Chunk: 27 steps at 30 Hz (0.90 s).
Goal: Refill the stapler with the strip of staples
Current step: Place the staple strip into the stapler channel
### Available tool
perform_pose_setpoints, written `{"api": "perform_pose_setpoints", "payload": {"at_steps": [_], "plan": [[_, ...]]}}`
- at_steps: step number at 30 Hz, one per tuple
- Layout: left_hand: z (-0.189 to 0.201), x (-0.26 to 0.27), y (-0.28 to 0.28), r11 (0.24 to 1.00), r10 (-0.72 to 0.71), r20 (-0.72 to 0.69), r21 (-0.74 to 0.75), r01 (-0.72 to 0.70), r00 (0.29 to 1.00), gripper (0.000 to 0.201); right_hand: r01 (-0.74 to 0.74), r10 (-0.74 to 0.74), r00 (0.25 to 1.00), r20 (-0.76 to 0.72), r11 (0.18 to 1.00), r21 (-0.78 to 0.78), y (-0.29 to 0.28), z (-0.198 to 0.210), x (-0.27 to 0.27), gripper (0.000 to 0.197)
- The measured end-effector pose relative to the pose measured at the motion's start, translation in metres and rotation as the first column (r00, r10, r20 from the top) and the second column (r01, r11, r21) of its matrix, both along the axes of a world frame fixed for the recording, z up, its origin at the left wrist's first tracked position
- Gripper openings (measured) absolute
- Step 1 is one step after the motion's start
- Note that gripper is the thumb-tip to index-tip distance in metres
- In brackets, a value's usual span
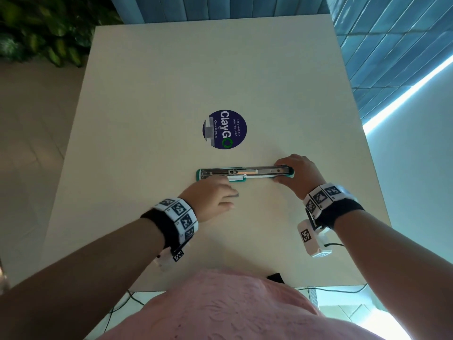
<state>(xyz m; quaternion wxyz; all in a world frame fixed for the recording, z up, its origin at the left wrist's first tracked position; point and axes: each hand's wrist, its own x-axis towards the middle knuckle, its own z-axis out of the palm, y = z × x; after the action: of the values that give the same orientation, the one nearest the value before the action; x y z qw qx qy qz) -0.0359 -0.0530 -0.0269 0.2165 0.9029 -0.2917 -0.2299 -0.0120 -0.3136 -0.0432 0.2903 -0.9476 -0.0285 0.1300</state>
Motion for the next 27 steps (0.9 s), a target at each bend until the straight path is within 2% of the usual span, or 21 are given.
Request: {"api": "perform_pose_setpoints", "payload": {"at_steps": [4,10,15,18,21,23,27], "plan": [[-0.012,-0.002,-0.004,0.997,0.071,-0.006,0.021,-0.071,0.997,0.036,-0.009,0.009,1.0,-0.009,1.0,-0.011,-0.001,-0.001,0.002,0.021],[-0.016,-0.004,-0.004,0.984,0.167,-0.015,-0.06,-0.167,0.986,0.02,-0.003,0.003,1.0,-0.003,1.0,0.001,0.0,0.0,0.0,0.021],[-0.009,-0.006,-0.002,0.958,0.247,0.064,-0.165,-0.234,0.967,0.007,-0.002,0.002,1.0,-0.009,1.0,-0.001,0.0,0.0,-0.001,0.022],[0.008,0.006,0.0,0.947,0.29,0.102,-0.175,-0.27,0.952,0.008,0.007,-0.007,1.0,-0.01,1.0,0.008,0.0,0.001,-0.001,0.023],[0.017,0.027,0.006,0.936,0.31,0.076,-0.197,-0.29,0.948,0.007,-0.001,0.001,1.0,-0.011,1.0,0.004,0.0,0.0,-0.001,0.023],[0.017,0.038,0.01,0.924,0.315,0.057,-0.247,-0.293,0.947,0.013,-0.004,0.004,1.0,-0.014,1.0,0.004,-0.001,-0.001,0.0,0.022],[0.012,0.048,0.013,0.925,0.291,0.105,-0.286,-0.251,0.951,0.022,0.004,-0.003,1.0,-0.008,1.0,0.022,-0.001,-0.002,0.0,0.023]]}}
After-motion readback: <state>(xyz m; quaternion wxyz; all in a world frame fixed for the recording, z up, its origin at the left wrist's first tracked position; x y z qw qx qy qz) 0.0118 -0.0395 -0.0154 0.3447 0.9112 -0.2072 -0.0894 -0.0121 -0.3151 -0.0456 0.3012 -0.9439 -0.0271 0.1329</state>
